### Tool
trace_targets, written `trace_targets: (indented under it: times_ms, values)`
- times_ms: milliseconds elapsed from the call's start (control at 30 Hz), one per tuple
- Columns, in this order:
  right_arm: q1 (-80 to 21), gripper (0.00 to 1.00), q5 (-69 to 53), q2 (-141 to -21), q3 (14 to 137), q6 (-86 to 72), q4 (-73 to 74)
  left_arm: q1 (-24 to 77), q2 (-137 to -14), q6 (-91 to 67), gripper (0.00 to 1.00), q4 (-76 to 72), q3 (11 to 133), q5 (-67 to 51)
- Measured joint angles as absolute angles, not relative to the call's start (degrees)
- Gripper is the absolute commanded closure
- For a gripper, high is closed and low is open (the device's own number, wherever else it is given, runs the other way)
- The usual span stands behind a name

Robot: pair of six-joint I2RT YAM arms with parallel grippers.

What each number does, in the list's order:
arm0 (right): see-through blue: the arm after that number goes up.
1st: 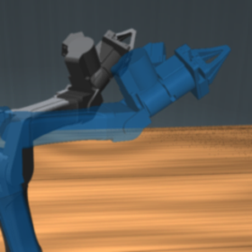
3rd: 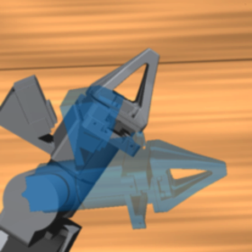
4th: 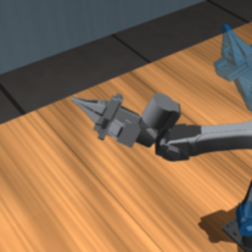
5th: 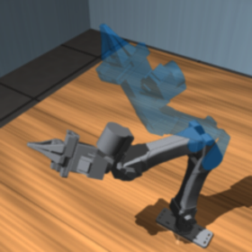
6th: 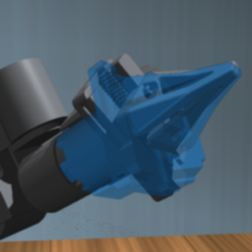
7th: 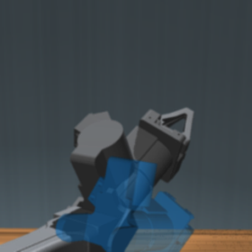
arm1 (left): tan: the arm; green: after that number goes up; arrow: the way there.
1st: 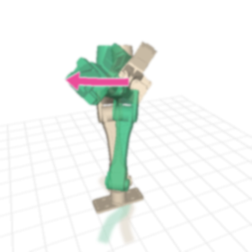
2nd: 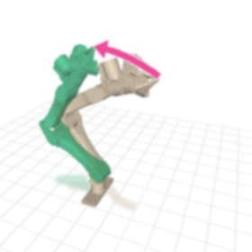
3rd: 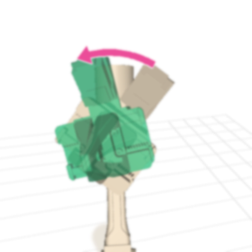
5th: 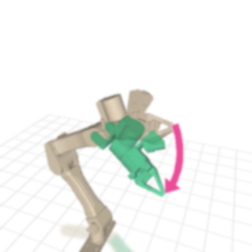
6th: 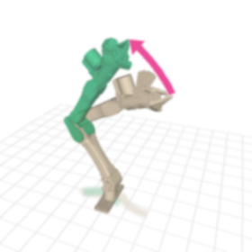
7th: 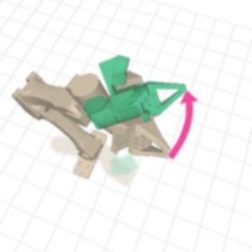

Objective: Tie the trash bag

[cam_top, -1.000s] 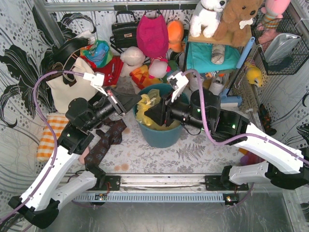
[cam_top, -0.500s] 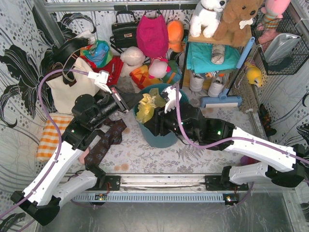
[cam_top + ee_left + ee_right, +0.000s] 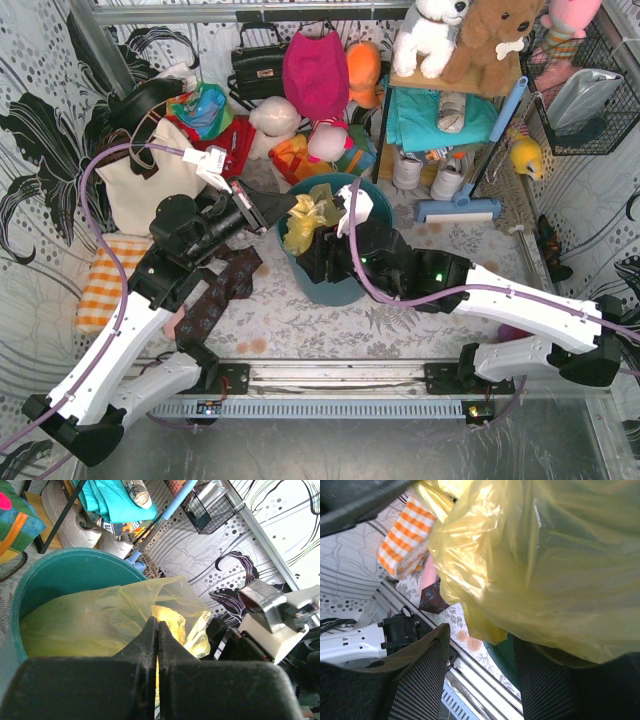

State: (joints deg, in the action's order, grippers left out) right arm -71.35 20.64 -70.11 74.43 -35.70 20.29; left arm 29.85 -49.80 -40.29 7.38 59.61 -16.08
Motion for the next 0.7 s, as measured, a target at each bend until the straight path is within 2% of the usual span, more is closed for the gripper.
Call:
trace_targets:
  times_ms: [100, 300, 467, 533, 700]
  values:
    - [-71.33, 0.51, 20.62, -70.83, 73.56, -36.27, 19.79, 29.85, -49.8, -40.29, 1.0, 7.38, 59.61, -16.08]
    - [-71.11, 0.79, 20.67, -71.2, 72.62, -37.1, 18.83, 29.85, -49.8, -40.29, 1.0, 7.38, 59.61, -16.08]
    - [-70.96, 0.9, 20.6, -71.2, 72.62, -37.08, 18.35, 29.85, -49.8, -40.27, 1.0, 7.4, 59.61, -15.99]
    - [-70.96, 0.98, 20.1, -71.02, 72.62, -37.1, 18.41, 29.85, -49.8, -40.25, 1.0, 7.4, 59.61, -15.46]
    - [-70.74, 1.0, 18.44, -68.31, 72.64, -37.12, 20.12, 29.85, -50.17, -40.01, 1.0, 7.38, 59.66, -13.72]
